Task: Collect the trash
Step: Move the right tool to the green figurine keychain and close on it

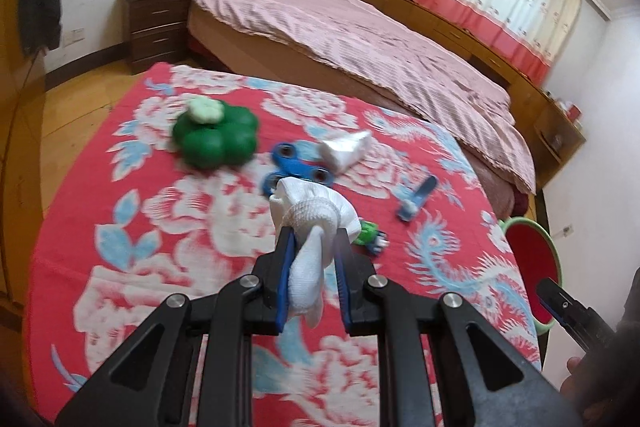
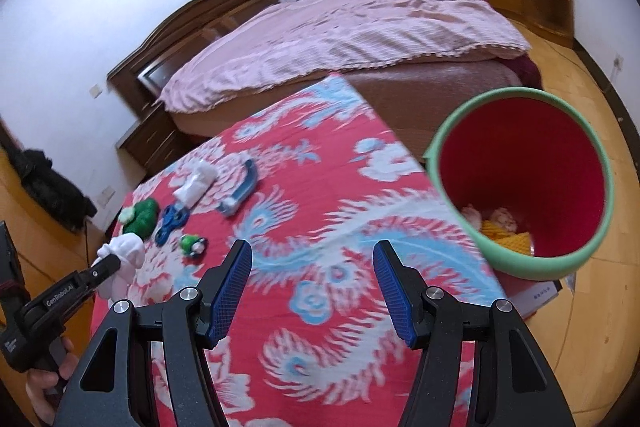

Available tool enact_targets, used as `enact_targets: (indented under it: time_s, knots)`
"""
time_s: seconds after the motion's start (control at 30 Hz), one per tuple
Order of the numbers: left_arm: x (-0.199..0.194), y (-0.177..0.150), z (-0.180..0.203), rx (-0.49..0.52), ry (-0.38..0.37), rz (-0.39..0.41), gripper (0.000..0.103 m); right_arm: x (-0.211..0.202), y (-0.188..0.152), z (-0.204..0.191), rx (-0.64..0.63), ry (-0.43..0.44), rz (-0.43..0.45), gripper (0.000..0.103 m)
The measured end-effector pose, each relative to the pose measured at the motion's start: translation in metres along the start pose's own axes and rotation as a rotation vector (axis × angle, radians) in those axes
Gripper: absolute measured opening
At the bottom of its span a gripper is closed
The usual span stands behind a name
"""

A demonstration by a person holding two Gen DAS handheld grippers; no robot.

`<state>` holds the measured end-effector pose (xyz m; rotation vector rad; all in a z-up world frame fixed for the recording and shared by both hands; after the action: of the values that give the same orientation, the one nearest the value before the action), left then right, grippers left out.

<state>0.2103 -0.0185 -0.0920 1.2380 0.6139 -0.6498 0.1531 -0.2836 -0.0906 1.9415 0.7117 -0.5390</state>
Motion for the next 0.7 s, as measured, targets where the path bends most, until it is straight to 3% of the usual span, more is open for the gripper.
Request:
enact_targets:
  time_s: [0.5,0.7]
  knots:
    - [0.008,0.005,-0.074,-0.097,0.100,0.032,0.019,0.069,-0.024,-0.086,-0.119,0.057,-0.144,0.065]
    - [0.016,0.004,-0.088,-0.129,0.093,0.023,0.019,0.097,-0.031,-0.109,-0.166,0.052,-0.174,0.065]
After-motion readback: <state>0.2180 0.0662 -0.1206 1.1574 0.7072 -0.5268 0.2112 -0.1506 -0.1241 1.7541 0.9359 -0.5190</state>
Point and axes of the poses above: each gripper's, at about its wrist camera, not at the fingertips, and x roughly the way its jaws point, z to its right, y to its top, the point moved 10 cm from there along x, roughly the way its jaws point, and after that the axes turned 7 degrees about y, right-handed, at the moved point
